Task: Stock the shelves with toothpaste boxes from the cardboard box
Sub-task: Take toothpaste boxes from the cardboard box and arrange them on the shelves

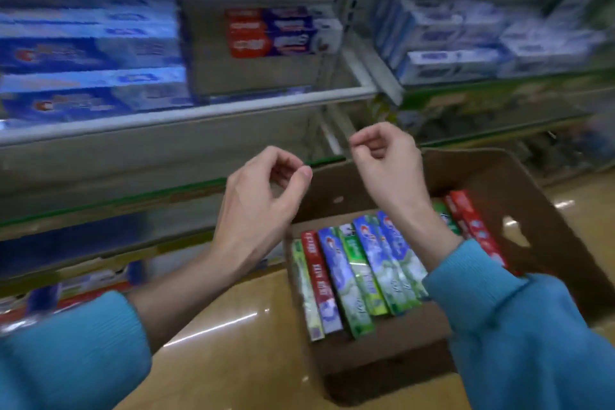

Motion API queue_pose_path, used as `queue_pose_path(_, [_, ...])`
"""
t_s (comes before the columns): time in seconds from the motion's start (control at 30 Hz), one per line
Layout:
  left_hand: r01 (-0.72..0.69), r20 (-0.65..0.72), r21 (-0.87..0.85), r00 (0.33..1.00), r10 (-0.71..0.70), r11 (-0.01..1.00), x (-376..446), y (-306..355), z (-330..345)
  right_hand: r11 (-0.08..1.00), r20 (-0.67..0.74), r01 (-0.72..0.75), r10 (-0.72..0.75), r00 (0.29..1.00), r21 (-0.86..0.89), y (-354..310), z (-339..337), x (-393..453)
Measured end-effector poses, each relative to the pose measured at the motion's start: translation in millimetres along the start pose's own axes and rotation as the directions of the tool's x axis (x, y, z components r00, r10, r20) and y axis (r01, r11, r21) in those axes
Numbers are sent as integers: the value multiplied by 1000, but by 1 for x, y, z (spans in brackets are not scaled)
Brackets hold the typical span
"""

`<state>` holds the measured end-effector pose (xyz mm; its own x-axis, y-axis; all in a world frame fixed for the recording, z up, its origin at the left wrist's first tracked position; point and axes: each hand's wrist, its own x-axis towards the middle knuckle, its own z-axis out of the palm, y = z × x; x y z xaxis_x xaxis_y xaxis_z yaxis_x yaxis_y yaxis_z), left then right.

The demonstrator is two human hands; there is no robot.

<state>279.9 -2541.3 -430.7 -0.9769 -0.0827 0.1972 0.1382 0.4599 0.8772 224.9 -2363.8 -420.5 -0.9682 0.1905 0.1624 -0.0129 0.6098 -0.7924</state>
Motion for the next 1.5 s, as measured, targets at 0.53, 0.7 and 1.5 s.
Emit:
queue_pose_path(0.53, [403,377,427,735,-564,810,-6,-21,263,781,240,-420,566,789,-462,265,-115,22])
queue_pose_path(0.7, [447,350,407,729,-588,796,-11,-24,279,752,279,-407,599,751,-520,290,-93,25])
queue_pose_path(1.5, [505,308,336,739,-599,795,-23,-25,270,682,176,-507,671,720,-526,294,-70,18])
